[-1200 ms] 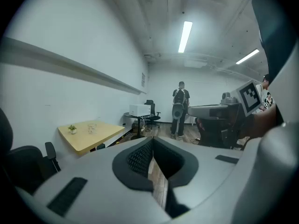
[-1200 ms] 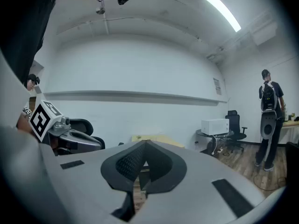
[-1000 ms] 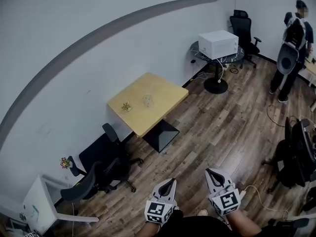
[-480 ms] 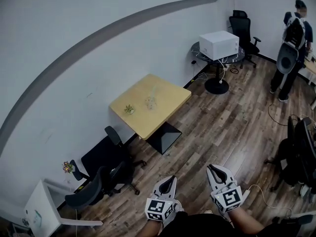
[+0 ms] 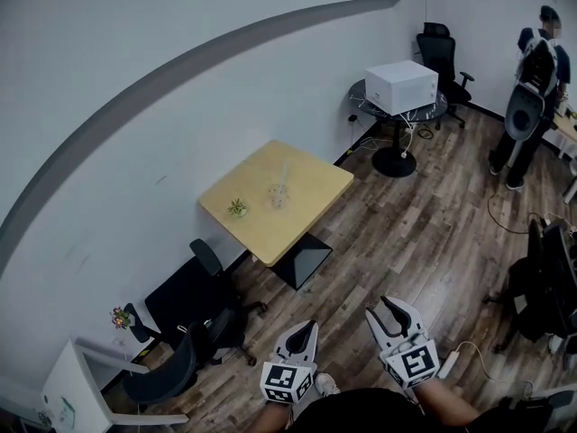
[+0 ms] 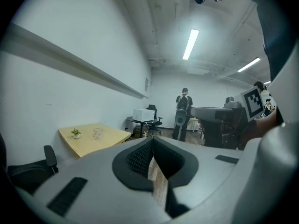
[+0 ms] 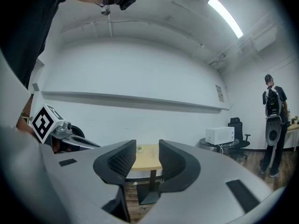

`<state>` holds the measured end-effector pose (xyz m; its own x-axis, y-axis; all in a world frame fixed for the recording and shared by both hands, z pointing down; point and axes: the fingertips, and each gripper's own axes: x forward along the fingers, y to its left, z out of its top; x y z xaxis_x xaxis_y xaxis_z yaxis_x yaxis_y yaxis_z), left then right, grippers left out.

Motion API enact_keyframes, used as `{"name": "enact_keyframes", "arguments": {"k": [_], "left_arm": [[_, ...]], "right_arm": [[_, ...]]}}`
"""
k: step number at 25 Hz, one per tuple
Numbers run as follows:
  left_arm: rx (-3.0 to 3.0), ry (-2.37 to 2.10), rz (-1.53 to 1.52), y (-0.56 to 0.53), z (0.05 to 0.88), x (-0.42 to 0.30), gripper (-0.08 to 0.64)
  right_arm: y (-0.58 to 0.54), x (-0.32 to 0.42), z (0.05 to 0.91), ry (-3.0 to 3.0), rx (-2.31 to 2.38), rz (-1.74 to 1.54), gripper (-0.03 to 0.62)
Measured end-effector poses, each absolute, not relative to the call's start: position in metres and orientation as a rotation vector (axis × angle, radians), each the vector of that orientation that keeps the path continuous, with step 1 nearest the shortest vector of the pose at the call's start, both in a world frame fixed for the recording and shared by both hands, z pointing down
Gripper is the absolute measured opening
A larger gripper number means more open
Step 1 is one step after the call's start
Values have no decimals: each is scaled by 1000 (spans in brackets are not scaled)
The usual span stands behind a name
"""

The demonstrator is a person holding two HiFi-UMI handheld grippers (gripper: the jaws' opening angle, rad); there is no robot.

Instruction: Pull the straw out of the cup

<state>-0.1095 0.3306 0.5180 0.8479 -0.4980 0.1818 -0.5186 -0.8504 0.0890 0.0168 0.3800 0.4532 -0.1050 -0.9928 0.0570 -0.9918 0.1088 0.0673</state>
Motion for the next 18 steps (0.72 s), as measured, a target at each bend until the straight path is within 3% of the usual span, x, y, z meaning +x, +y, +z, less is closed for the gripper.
{"name": "enact_keyframes", "arguments": {"k": [18], "left_arm": [[2952, -769, 218, 235, 511, -142, 20]], "right_arm": [[280, -11, 461, -2245, 2065, -31, 423]]}}
